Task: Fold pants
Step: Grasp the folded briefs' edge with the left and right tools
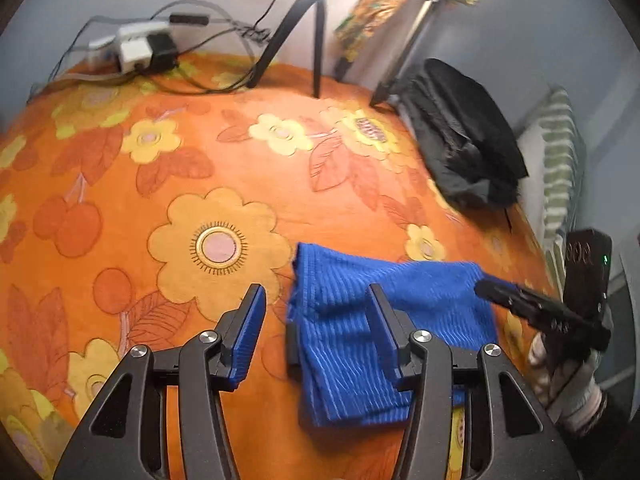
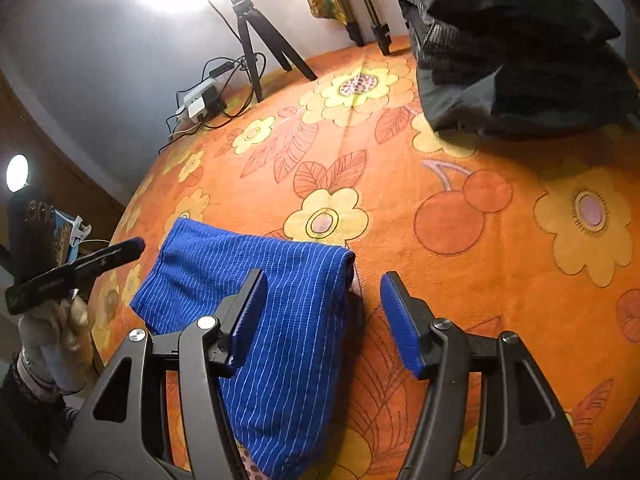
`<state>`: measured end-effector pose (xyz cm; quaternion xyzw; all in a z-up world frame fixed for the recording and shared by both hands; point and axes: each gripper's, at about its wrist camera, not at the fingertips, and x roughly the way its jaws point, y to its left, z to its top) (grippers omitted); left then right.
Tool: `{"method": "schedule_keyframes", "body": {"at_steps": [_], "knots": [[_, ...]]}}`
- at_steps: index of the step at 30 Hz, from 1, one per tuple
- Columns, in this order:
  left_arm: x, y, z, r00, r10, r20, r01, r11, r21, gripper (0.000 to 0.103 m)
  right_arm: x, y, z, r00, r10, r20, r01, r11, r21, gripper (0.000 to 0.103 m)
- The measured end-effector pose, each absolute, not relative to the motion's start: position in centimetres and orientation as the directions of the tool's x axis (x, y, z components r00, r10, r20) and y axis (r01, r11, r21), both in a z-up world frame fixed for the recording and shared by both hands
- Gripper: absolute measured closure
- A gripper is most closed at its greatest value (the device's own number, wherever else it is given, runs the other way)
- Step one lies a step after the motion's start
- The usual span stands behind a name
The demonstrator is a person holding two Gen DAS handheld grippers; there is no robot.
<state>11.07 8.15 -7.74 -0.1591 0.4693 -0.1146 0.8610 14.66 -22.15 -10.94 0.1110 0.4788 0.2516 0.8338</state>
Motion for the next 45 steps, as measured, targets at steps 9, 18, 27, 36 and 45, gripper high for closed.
{"method": "schedule_keyframes", "body": {"at_steps": [9,18,27,36,45], "knots": [[12.4,6.7,-9.1,0.515,-0.288,-0.807,0.046,0.95,-0.309,0.053,15.0,-22.1,-12.1,0.419,0.497,-0.76,-0.293,0.866,0.405,0.041],[13.4,4.9,-10.3,0.507,-0.252,-0.824,0.074,0.965,-0.25,0.053,14.6,-21.0,-12.0,0.455,0.457,-0.764,-0.332,0.884,0.33,0.041],[13.6,4.8,-10.4,0.526,-0.251,-0.813,0.082,0.966,-0.245,0.055,14.3,-20.1,-12.0,0.45,0.46,-0.765,-0.372,0.876,0.307,0.054],[13.5,4.0,-10.6,0.527,-0.264,-0.808,0.107,0.963,-0.245,0.091,14.0,-19.0,-12.1,0.443,0.451,-0.775,-0.402,0.872,0.278,0.081],[13.0,4.2,-9.6,0.556,-0.269,-0.786,0.101,0.961,-0.257,0.094,13.3,-18.9,-11.2,0.458,0.461,-0.76,-0.409,0.868,0.28,0.09]]}}
